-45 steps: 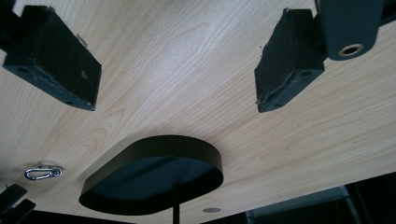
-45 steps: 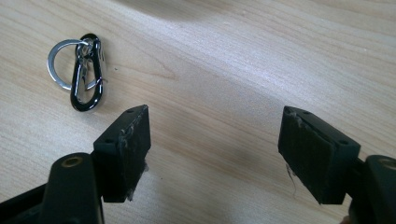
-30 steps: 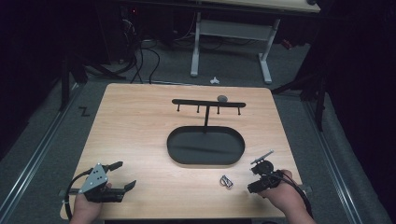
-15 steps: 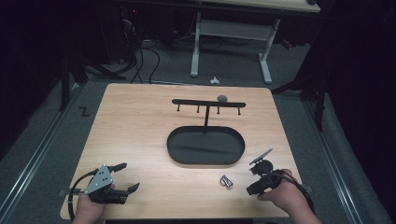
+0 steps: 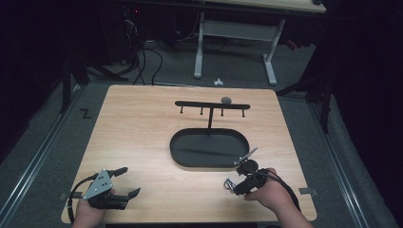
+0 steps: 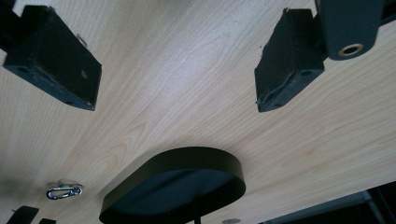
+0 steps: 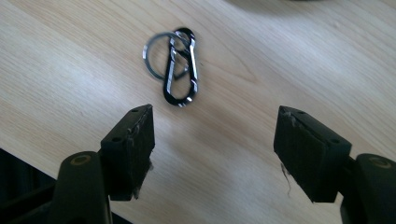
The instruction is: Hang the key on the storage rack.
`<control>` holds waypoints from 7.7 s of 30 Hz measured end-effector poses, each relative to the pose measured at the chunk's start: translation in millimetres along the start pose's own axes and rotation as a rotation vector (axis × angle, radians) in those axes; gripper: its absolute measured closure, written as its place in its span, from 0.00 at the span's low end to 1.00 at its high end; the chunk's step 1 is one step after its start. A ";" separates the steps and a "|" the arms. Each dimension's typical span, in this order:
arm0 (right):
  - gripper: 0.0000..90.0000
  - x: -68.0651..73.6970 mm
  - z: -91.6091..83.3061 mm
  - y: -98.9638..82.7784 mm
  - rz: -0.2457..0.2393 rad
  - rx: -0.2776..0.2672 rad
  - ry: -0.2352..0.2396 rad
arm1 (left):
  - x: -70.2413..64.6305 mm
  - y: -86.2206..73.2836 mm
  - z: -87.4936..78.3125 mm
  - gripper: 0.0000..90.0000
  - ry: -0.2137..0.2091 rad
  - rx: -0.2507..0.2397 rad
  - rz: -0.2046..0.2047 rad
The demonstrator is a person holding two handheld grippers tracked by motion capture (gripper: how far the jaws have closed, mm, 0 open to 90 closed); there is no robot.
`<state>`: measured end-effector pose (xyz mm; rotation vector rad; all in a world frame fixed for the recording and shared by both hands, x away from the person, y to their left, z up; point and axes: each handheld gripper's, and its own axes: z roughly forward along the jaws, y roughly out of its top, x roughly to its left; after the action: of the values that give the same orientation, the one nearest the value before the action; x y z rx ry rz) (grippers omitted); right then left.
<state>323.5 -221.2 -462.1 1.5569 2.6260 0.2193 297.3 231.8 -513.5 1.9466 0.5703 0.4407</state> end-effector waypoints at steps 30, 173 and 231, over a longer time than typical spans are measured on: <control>0.70 4.8 23.0 25.8 0.047 0.034 0.058 | -1.8 0.3 -0.1 0.17 -0.019 0.001 0.010; 0.94 -55.4 -119.0 61.8 0.136 -0.224 -0.023 | -4.6 -6.4 -13.3 0.17 -0.016 0.018 0.010; 0.94 -82.0 -139.9 128.0 0.232 -0.277 -0.079 | -3.0 -7.1 -11.4 0.17 -0.030 0.022 0.008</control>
<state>453.8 -244.0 -303.4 1.7263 2.2378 0.5023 287.3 241.0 -515.4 1.9739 0.5506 0.4114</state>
